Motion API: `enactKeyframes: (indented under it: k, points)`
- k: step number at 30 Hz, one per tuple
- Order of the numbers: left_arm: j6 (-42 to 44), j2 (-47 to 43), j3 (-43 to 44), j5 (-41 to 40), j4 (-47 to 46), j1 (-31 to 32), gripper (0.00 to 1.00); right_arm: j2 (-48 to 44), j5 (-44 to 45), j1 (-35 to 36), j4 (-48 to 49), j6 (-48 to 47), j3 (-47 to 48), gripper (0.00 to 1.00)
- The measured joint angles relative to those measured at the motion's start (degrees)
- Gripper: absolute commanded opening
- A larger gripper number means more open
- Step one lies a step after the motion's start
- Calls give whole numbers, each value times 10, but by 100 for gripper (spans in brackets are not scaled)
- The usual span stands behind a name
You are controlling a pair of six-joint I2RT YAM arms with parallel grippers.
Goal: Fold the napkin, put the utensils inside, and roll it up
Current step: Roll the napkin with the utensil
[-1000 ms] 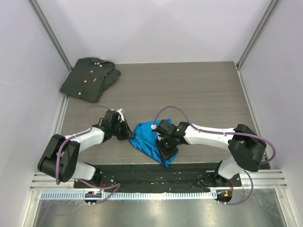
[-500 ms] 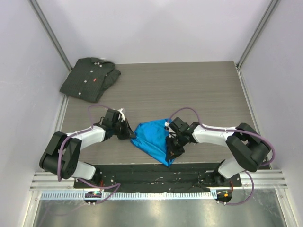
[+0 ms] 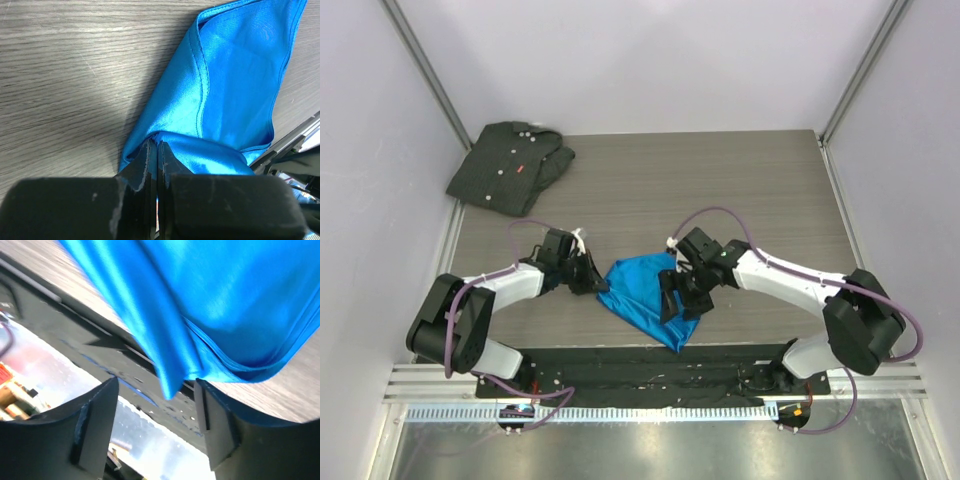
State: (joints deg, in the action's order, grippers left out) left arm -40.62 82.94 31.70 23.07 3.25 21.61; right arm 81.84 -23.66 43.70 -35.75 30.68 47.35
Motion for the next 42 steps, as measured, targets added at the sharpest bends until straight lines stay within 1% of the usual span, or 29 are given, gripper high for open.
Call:
enactKeyframes:
  k: [2, 6, 10, 13, 16, 19, 22, 30, 33, 37, 38, 39, 41, 42]
  points:
    - [0, 0, 0, 0, 0, 0, 0, 0, 13, 2, -22, -10, 40, 78]
    - [0, 0, 0, 0, 1, 0, 0, 0, 59, 31, -40, -35, 111, 78]
    - [0, 0, 0, 0, 1, 0, 0, 24, 178, 141, -40, -71, 177, 78]
    - [0, 0, 1, -1, 3, 0, 0, 64, 267, 226, -5, -107, 204, 77]
    - [1, 0, 2, -1, 4, 0, 0, 100, 309, 263, 24, -135, 205, 75]
    - [1, 0, 3, -2, 7, 0, 0, 135, 333, 264, 55, -159, 200, 70]
    - [1, 1, 6, -4, 10, 0, 0, 151, 338, 261, 79, -177, 186, 67]
    - [1, 2, 9, -5, 15, 0, 0, 188, 337, 258, 129, -201, 163, 67]
    - [2, 2, 9, -5, 16, 0, 0, 196, 337, 254, 141, -205, 156, 65]
    - [4, 1, 9, -5, 15, 0, 0, 200, 328, 244, 155, -211, 147, 54]
    - [4, 0, 9, -5, 15, 0, 0, 201, 325, 242, 157, -212, 145, 49]
    - [5, -1, 8, -5, 15, 0, 0, 203, 321, 238, 162, -214, 143, 47]
    - [6, -7, 3, -7, 15, 0, 7, 203, 316, 233, 169, -215, 138, 41]
    - [6, -11, 1, -10, 16, 0, 13, 203, 312, 231, 171, -216, 137, 36]
